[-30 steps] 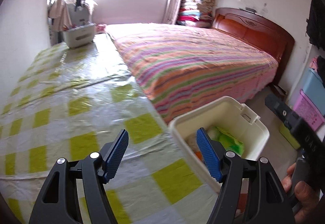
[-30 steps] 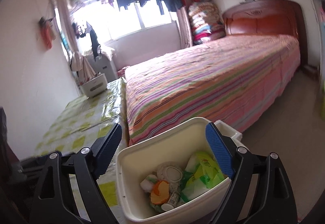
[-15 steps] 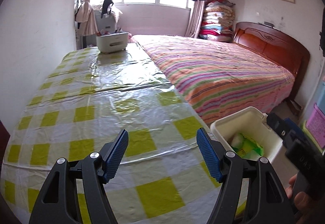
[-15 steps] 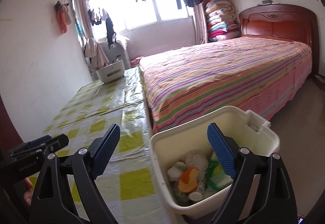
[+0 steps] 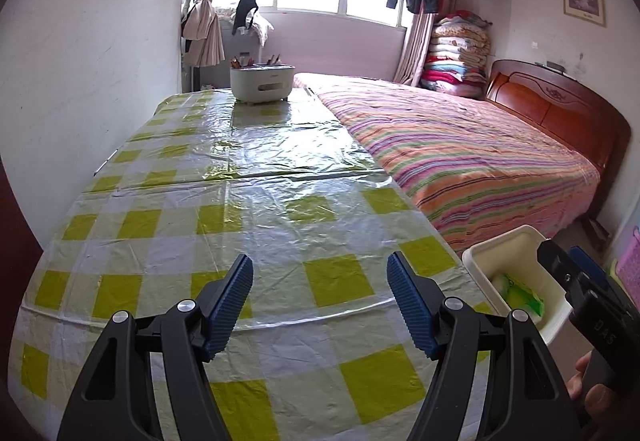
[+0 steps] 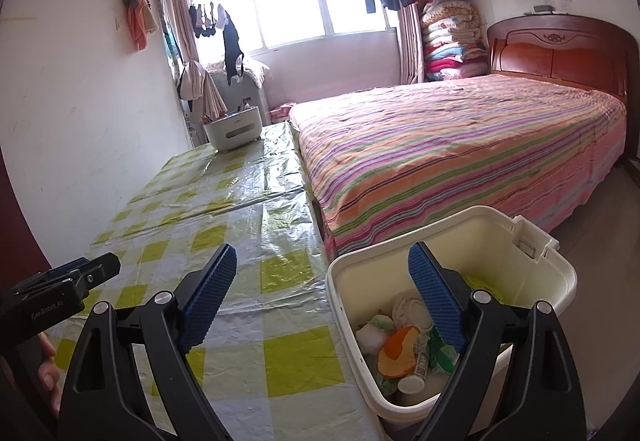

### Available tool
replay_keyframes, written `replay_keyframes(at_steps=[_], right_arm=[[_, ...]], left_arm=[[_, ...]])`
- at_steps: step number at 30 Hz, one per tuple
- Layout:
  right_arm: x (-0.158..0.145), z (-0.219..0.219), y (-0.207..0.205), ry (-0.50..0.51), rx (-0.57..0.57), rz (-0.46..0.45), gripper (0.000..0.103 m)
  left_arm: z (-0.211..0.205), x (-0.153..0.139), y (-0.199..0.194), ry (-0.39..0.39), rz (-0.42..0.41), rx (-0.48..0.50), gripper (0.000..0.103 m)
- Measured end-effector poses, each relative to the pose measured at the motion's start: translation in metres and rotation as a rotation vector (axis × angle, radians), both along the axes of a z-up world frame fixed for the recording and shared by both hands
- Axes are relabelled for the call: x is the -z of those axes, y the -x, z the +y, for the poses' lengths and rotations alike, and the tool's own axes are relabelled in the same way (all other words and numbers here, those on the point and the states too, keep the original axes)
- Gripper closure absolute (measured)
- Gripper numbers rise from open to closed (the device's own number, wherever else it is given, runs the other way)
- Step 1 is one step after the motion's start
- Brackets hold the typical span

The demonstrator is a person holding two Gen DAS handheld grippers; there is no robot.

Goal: Collect trash

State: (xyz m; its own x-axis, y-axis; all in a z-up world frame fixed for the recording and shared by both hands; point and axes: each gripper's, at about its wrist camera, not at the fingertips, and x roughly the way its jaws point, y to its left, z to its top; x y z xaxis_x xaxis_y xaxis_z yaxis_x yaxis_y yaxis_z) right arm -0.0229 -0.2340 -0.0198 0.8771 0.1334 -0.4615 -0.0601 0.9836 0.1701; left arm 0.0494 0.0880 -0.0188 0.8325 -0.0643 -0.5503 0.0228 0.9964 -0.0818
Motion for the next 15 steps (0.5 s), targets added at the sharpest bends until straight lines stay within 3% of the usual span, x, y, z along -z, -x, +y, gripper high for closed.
replay_keyframes(at_steps=[15], right_arm=[[0.005, -0.012, -0.006, -0.021, 0.031, 0.02, 0.017]], left_arm=[[-0.003, 0.007, -0.01, 0.015, 0.022, 0.001, 0.035]])
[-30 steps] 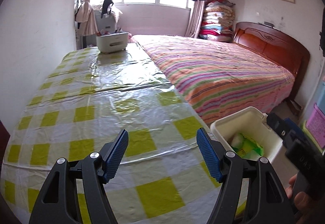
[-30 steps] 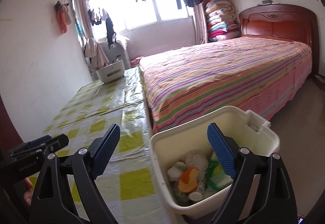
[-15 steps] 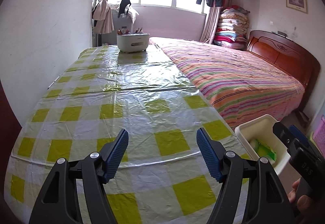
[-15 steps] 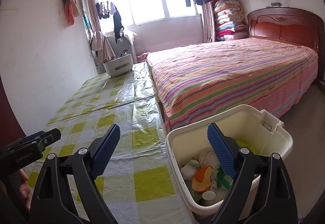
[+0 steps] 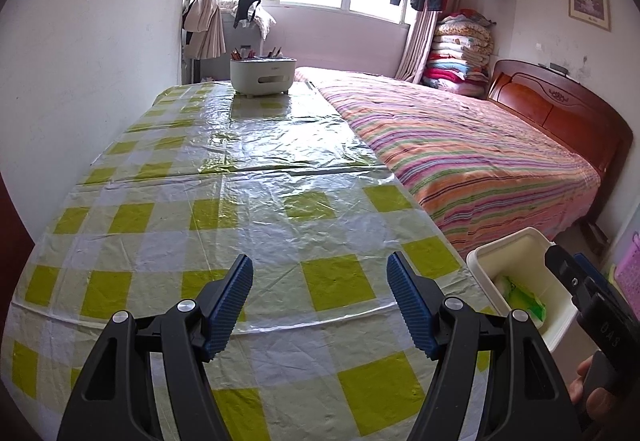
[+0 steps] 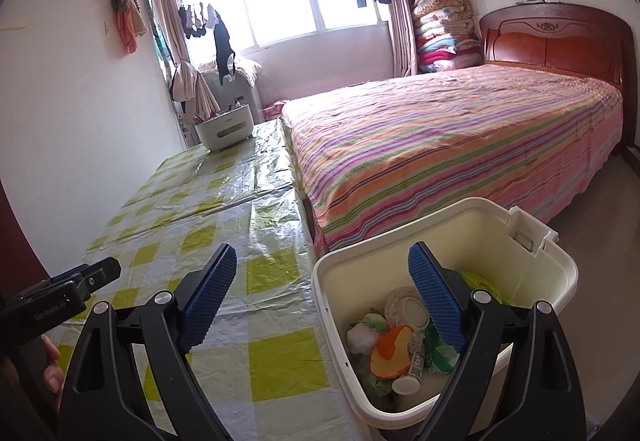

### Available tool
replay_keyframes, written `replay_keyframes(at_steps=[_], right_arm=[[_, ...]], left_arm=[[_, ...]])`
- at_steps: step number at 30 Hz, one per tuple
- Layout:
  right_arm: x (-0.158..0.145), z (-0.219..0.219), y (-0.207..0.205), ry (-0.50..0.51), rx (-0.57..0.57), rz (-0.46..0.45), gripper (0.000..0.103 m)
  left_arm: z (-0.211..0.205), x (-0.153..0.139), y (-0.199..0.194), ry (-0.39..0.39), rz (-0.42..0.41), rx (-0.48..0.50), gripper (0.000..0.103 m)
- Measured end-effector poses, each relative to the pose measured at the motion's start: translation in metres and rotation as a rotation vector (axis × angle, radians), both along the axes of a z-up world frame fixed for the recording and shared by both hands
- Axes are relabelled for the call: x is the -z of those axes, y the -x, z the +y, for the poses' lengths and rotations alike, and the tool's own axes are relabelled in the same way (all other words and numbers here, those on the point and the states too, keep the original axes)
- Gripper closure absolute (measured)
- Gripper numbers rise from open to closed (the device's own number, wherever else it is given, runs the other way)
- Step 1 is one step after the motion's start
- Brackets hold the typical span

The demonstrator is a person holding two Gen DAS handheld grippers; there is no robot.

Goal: Collect trash

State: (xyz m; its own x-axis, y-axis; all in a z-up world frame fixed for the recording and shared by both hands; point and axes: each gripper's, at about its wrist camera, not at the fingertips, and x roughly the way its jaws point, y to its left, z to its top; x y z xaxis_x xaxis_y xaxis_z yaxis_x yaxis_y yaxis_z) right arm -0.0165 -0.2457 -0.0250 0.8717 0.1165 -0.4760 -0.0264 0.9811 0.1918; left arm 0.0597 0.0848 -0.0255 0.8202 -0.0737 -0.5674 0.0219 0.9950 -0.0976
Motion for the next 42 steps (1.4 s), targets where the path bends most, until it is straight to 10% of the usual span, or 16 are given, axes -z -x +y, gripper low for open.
replay_keyframes(at_steps=[42], right_arm=[[0.009, -0.02, -0.008, -0.048, 0.051, 0.043, 0.007]], left_arm=[[-0.026, 0.013, -0.015, -0.059, 0.025, 0.042, 0.035]])
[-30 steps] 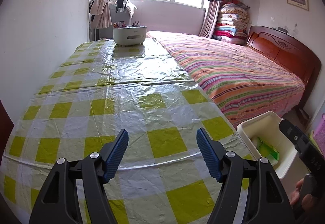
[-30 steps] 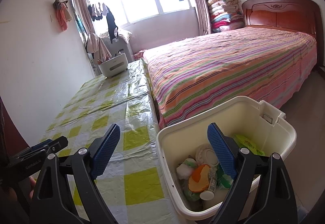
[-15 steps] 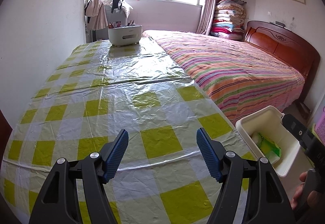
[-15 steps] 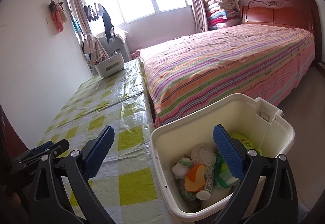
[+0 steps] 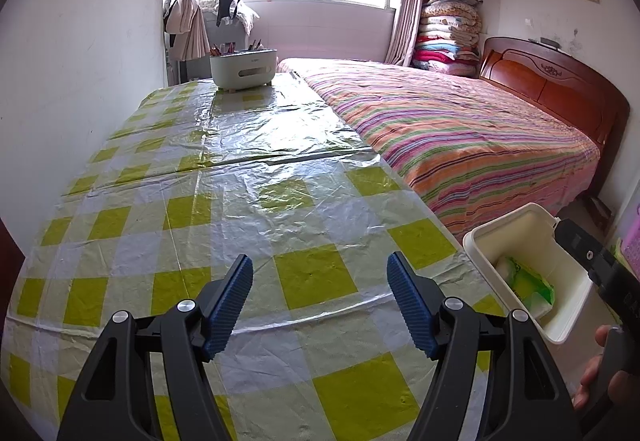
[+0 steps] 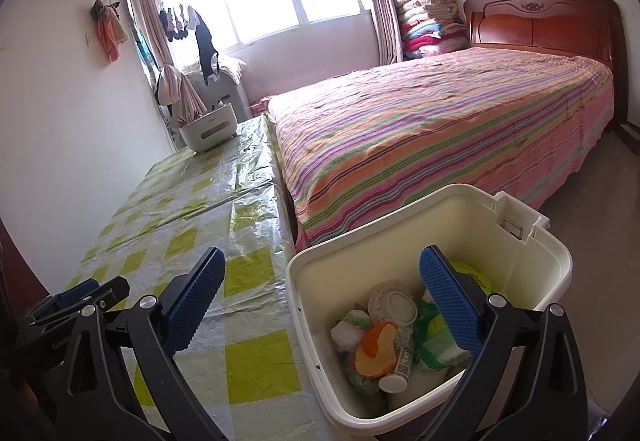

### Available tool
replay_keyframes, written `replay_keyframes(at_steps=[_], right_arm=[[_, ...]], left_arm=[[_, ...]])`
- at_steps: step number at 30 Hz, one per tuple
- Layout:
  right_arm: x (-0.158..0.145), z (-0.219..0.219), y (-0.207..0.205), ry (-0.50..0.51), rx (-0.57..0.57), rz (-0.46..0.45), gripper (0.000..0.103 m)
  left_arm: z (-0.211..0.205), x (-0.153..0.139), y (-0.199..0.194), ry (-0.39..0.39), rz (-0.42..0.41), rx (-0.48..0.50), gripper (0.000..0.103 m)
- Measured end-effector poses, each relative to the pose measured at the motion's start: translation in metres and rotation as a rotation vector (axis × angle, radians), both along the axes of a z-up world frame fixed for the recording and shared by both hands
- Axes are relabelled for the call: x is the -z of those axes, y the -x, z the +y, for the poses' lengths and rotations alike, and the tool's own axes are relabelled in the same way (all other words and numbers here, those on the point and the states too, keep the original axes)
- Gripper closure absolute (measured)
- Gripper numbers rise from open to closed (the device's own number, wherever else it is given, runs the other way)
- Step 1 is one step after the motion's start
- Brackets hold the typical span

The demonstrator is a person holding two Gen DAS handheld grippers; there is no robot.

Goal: Collect trash

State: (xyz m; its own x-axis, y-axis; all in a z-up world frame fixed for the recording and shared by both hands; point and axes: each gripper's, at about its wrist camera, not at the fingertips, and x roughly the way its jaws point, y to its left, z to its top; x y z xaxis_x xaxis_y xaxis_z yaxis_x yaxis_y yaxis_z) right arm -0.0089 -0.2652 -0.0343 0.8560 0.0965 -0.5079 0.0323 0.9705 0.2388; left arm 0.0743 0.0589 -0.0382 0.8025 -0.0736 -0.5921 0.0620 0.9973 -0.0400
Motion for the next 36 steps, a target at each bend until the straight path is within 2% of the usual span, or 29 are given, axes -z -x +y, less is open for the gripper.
replay_keyframes(at_steps=[18, 27, 30, 36], right_arm=[[-0.003, 0.002, 0.003, 0.003, -0.002, 0.0, 0.007], [-0.002, 0.005, 0.002, 0.007, -0.011, -0.001, 0.007], [-0.002, 0.005, 0.002, 0.011, -0.015, -0.002, 0.007], [-0.002, 0.005, 0.002, 0.011, -0.014, -0.002, 0.007]], left_arm=[[-0.01, -0.001, 0.005, -0.082, -0.022, 0.012, 0.035], [-0.024, 0.002, 0.006, -0.181, -0.008, 0.051, 0.035], [-0.029, 0.001, 0.01, -0.228, -0.029, 0.057, 0.035], [-0.034, 0.002, 0.01, -0.252, -0.02, 0.078, 0.035]])
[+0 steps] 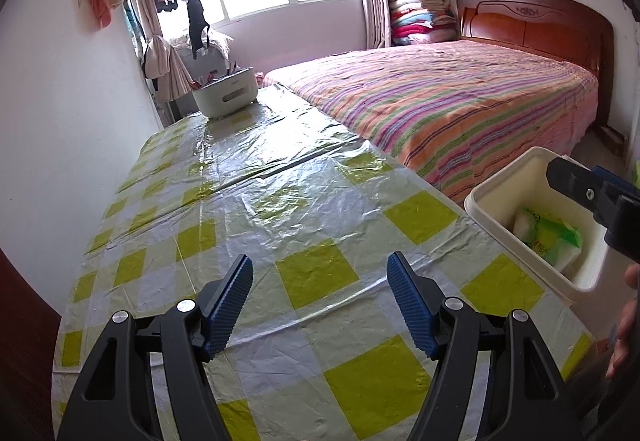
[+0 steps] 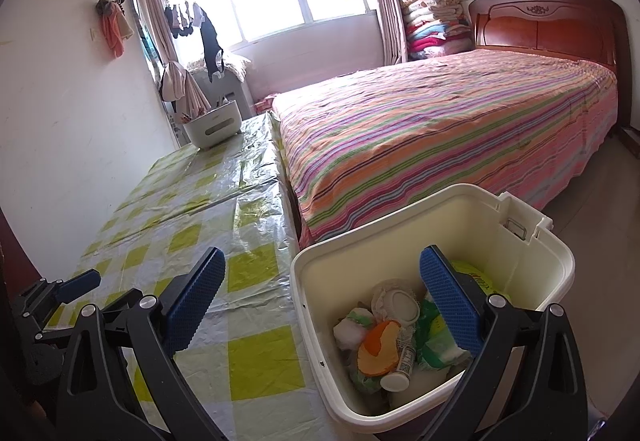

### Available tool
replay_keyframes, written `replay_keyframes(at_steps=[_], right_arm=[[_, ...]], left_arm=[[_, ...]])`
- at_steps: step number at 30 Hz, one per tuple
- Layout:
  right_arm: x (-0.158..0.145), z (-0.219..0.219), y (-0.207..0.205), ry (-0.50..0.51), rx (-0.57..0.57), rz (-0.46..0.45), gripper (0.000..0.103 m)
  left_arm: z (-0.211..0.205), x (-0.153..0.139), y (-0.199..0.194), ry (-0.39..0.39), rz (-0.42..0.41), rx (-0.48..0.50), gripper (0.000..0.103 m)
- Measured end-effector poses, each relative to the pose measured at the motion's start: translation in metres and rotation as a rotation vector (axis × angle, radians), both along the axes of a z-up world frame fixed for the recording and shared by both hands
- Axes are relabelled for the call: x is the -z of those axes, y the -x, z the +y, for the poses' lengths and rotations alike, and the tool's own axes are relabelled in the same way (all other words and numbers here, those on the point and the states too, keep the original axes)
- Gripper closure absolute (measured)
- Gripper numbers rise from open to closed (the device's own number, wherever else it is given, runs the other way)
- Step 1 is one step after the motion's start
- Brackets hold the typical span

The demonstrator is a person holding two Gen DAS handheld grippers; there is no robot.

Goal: Collect trash

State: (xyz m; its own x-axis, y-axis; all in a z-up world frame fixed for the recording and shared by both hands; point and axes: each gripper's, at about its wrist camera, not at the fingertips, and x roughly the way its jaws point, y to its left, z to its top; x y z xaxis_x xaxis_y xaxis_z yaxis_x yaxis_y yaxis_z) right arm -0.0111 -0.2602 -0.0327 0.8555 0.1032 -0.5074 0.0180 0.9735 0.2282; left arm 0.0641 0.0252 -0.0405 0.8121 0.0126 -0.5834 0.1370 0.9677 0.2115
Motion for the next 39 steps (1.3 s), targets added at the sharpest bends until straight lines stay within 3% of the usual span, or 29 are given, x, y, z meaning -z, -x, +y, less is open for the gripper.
replay_keyframes(at_steps=[24, 28, 39], right_arm=[[-0.0011, -0.0028, 0.0017, -0.001, -0.004, -0.004, 0.007], [-0.0012, -0.003, 0.0021, 0.0, -0.006, -0.003, 0.007], [-0.0021, -0.0031, 0.0032, -0.003, -0.006, -0.006, 0.007]], left_arm=[[-0.0037, 0.0008, -0.0001, 0.052, 0.042, 0.038, 0.035], [-0.0043, 0.0009, 0.0007, 0.054, 0.039, 0.043, 0.027], [-0.0051, 0.0009, 0.0016, 0.055, 0.038, 0.043, 0.027]])
